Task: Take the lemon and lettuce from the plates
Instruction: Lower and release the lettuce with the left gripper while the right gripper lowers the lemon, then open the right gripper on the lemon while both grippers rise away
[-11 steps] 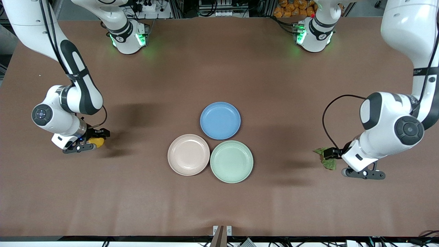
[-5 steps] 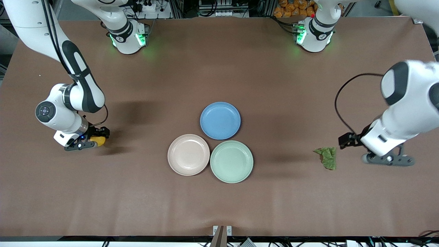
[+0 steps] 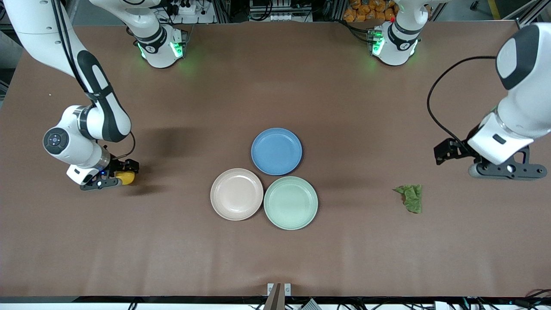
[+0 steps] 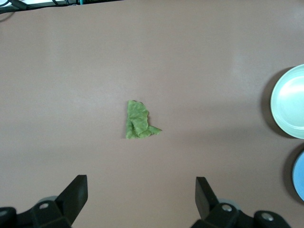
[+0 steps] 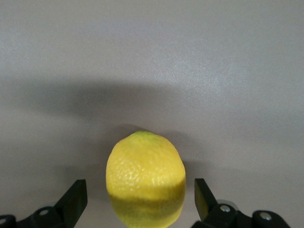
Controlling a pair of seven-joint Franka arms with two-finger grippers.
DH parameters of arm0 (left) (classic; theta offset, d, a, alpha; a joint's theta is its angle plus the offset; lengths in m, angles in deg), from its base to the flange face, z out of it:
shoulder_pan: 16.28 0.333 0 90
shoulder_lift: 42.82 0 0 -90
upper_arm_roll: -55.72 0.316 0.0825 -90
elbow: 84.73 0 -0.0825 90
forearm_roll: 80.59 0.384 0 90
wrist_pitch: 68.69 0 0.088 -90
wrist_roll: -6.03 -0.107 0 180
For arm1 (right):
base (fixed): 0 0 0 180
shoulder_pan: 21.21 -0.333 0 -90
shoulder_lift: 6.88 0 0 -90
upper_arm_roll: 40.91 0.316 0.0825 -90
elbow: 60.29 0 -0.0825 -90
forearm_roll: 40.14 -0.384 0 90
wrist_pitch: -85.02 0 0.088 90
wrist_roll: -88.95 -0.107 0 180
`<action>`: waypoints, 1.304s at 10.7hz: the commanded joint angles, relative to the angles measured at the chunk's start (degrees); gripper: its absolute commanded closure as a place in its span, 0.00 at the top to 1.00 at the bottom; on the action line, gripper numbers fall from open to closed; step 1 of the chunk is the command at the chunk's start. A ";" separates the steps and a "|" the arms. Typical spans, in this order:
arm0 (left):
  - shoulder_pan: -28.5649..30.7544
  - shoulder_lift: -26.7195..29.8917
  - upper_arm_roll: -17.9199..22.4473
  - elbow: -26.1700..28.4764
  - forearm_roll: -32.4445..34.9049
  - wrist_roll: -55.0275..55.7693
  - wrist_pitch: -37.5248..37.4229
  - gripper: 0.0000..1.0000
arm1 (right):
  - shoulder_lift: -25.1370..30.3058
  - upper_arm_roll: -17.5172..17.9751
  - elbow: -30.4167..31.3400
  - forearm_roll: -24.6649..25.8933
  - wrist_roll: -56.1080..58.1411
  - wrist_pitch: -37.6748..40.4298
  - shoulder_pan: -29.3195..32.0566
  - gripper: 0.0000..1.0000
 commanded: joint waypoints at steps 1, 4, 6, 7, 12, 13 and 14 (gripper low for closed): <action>0.36 1.76 -0.77 0.77 -0.41 0.60 -1.93 1.00 | 1.64 0.68 -5.74 -1.50 0.19 11.67 0.89 1.00; 0.36 3.16 -0.94 -0.47 -1.12 0.86 -4.20 1.00 | 2.87 0.59 -10.31 -1.34 0.45 17.48 0.71 1.00; 0.70 5.89 -1.29 0.32 -1.20 1.57 -6.92 1.00 | 3.92 0.59 -13.91 -0.81 0.11 22.58 0.62 1.00; 0.71 6.33 -1.38 0.32 -1.21 1.39 -9.11 1.00 | 4.89 0.50 -15.06 -0.64 0.10 24.69 0.71 1.00; 0.71 11.86 -1.38 3.66 -1.21 4.38 -9.93 1.00 | 11.56 0.41 -18.59 -0.63 -9.91 35.06 0.71 1.00; 0.71 12.22 -1.38 3.49 -1.81 4.29 -9.67 1.00 | 13.49 0.76 -18.68 -0.64 -10.96 36.74 0.80 1.00; 1.06 12.57 -1.21 3.49 -5.04 3.50 -9.66 1.00 | 14.99 0.85 -18.94 -0.64 -10.88 37.80 0.88 1.00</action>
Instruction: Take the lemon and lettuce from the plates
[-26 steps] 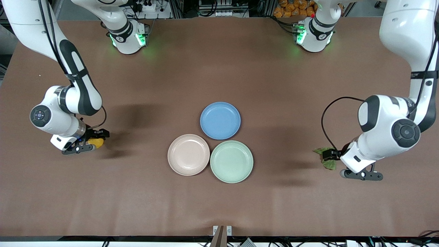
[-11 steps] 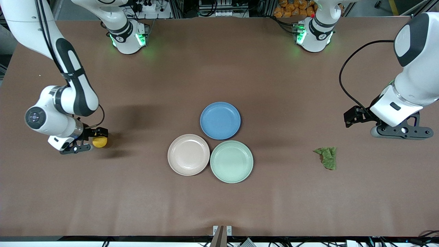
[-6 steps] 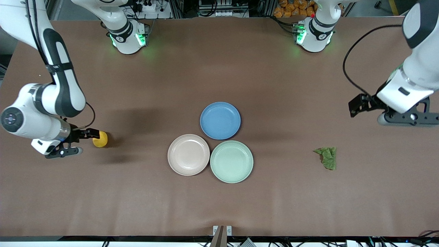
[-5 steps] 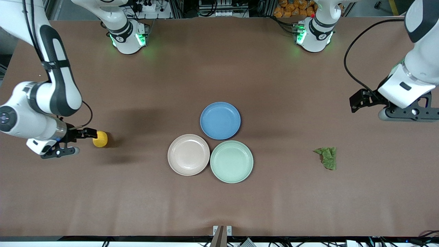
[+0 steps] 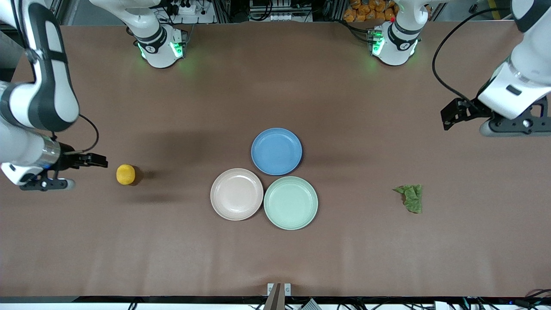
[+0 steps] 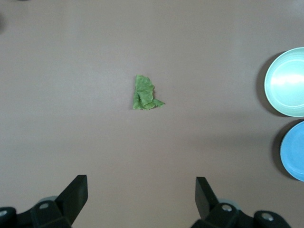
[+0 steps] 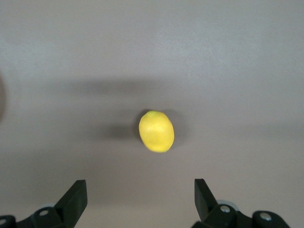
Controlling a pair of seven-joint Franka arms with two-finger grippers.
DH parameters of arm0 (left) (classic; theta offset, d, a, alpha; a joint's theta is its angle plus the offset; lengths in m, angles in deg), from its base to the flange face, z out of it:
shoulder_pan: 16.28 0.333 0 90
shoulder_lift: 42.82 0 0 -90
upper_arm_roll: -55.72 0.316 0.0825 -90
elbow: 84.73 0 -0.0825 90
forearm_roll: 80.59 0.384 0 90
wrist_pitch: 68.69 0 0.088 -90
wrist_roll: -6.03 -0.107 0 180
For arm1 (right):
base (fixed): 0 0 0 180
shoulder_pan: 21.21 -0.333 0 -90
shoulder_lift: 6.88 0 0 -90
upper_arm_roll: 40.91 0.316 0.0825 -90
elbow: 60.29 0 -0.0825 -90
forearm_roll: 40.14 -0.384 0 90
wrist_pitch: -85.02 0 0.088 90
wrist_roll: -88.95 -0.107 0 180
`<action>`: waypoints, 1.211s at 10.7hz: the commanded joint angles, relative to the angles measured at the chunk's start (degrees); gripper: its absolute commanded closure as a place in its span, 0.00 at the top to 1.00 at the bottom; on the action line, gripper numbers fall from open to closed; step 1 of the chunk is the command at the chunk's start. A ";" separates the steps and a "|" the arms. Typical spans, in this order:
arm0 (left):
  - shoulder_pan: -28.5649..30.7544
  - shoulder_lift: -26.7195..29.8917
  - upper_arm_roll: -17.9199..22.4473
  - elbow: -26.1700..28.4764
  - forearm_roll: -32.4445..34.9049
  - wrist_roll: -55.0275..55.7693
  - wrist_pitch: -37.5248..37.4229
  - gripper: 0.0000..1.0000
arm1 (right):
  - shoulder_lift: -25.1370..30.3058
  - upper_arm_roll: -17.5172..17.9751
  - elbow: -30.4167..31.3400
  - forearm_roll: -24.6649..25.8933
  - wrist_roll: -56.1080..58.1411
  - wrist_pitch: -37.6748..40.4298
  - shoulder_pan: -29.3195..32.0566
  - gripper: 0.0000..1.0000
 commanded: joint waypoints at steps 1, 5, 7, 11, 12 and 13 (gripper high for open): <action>1.41 3.45 0.11 1.77 -5.78 0.02 0.15 1.00 | 5.86 1.16 -0.50 0.35 -2.28 4.87 0.86 1.00; 1.68 4.86 0.37 1.60 -5.87 -0.42 -0.21 1.00 | 11.21 2.21 -3.32 2.36 -2.19 13.31 1.56 1.00; 1.77 3.98 0.37 1.59 -5.79 -0.42 0.14 1.00 | 12.28 3.08 -7.86 2.64 -2.28 20.14 1.56 1.00; 1.68 3.54 0.37 1.51 -5.70 -0.33 0.41 1.00 | 12.28 4.49 -14.12 2.72 -2.37 28.16 1.56 1.00; 1.68 3.45 0.37 1.51 -5.70 -0.33 0.50 1.00 | 12.28 4.58 -14.91 2.72 -2.37 29.49 1.56 1.00; 1.68 3.45 0.37 1.51 -5.70 -0.33 0.58 1.00 | 12.81 4.58 -15.01 2.72 -2.28 30.37 1.56 1.00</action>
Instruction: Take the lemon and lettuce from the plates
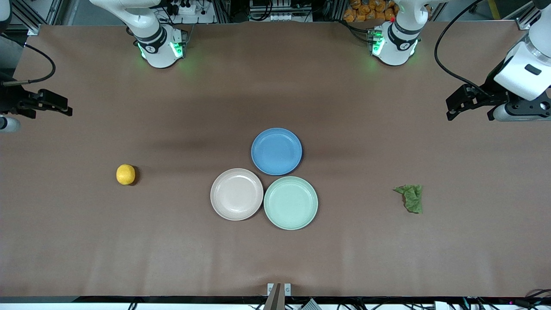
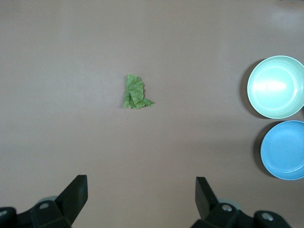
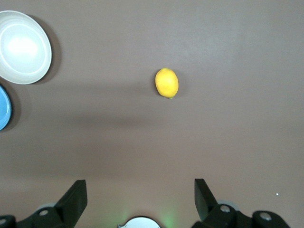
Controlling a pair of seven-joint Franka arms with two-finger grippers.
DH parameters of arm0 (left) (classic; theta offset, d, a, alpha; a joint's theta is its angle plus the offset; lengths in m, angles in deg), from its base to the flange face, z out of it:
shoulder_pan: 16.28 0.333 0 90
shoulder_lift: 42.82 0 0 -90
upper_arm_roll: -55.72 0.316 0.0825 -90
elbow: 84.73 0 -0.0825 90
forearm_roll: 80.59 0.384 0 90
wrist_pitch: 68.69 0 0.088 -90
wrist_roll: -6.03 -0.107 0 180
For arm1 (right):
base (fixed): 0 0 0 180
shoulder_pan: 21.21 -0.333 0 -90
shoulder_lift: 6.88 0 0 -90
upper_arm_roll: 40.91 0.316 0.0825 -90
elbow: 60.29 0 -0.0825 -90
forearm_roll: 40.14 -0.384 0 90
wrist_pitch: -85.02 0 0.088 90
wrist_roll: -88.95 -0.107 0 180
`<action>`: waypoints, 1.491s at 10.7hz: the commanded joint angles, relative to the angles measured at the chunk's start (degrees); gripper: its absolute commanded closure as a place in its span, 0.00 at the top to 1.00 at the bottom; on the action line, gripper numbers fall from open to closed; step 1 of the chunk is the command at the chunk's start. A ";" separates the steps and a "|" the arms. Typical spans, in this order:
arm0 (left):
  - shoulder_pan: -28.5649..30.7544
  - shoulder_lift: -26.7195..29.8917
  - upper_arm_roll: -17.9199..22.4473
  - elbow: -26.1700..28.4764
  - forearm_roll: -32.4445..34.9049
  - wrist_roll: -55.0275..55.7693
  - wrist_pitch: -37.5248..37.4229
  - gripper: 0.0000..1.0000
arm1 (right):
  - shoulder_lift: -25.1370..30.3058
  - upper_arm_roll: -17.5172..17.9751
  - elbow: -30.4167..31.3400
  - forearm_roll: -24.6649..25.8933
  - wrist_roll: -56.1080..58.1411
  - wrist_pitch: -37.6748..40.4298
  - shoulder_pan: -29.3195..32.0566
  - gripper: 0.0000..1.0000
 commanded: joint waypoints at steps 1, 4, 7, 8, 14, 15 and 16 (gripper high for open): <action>0.50 0.53 -0.09 0.43 -1.36 -0.33 0.52 1.00 | 0.88 1.48 -1.77 0.89 -0.74 3.12 1.33 1.00; 0.41 0.44 -0.18 0.43 -1.01 -0.33 0.87 1.00 | 0.53 2.36 -1.95 0.89 -0.83 1.11 0.46 1.00; 0.41 0.44 -0.18 0.34 -1.01 -0.33 0.87 1.00 | -0.26 2.27 -3.35 1.16 -0.74 0.92 -0.34 1.00; 0.41 0.44 -0.18 0.34 -1.01 -0.42 0.87 1.00 | -0.35 2.27 -3.70 1.16 -0.83 0.92 -0.16 1.00; 0.50 0.79 0.08 -0.10 -0.92 -3.93 0.79 1.00 | 0.00 2.28 -3.53 0.89 -0.83 -0.04 0.72 1.00; 0.50 0.62 0.08 -0.80 -1.00 -3.85 0.44 1.00 | 0.00 2.19 -3.36 0.89 -0.91 -0.13 0.72 1.00; 0.50 0.62 0.08 -0.89 -1.09 -3.85 0.26 1.00 | 0.09 2.10 -3.27 0.81 -1.35 -0.13 0.72 1.00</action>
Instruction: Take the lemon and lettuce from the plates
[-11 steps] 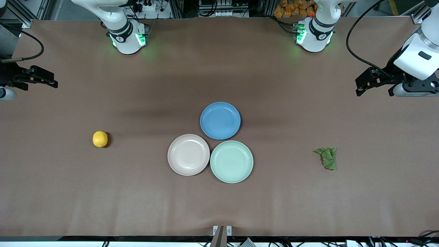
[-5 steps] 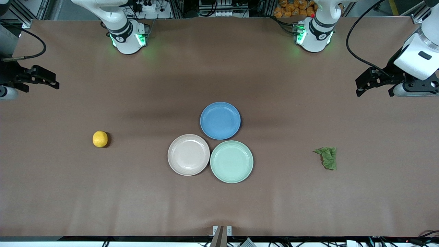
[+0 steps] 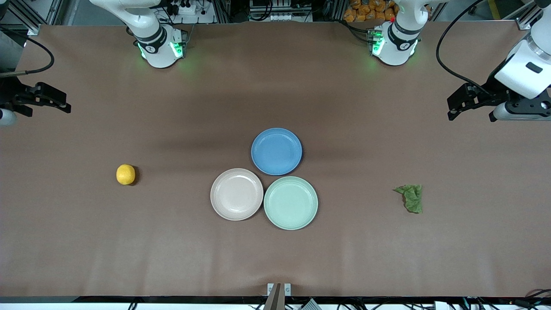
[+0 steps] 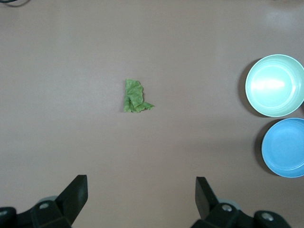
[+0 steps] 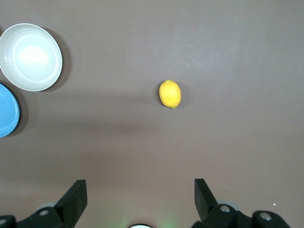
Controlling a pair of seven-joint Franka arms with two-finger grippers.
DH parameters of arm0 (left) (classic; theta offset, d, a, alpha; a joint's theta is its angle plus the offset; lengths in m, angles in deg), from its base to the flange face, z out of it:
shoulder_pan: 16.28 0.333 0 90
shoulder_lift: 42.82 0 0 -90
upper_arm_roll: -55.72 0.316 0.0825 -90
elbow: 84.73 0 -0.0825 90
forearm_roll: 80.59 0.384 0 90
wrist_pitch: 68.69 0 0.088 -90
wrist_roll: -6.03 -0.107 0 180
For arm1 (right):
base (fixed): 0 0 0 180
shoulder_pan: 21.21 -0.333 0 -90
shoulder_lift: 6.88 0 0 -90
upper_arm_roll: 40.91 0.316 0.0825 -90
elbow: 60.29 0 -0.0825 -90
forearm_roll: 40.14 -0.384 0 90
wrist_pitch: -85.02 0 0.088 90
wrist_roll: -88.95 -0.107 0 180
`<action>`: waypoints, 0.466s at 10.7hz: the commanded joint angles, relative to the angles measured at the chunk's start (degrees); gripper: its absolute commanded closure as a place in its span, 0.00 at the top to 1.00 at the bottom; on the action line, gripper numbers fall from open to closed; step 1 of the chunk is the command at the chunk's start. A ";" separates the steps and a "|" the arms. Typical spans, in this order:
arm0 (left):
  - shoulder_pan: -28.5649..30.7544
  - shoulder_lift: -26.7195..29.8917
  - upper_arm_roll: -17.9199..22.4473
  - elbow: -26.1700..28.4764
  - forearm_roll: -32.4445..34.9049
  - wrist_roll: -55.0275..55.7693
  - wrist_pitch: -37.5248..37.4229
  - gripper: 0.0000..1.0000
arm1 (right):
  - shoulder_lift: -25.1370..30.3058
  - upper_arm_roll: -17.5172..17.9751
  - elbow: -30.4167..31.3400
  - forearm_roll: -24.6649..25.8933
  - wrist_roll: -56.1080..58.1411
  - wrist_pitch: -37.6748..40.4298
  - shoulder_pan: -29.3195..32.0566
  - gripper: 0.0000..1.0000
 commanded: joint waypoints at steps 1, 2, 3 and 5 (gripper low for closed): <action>0.44 0.57 0.05 -0.61 -1.27 -1.42 -0.60 1.00 | -0.05 0.36 -0.43 0.49 -2.67 0.06 0.57 1.00; 0.44 0.57 0.05 -0.61 -1.01 -1.33 -1.04 1.00 | -0.05 0.36 -0.51 0.49 -5.03 0.06 0.48 1.00; 0.52 0.48 0.14 -0.78 -1.00 -1.33 -1.66 1.00 | -0.05 0.44 -0.43 0.40 -6.71 -0.03 0.48 1.00; 0.52 0.48 0.93 -0.96 -1.09 -1.51 -2.01 1.00 | -0.05 0.36 -0.43 -0.03 -6.90 -0.46 0.65 1.00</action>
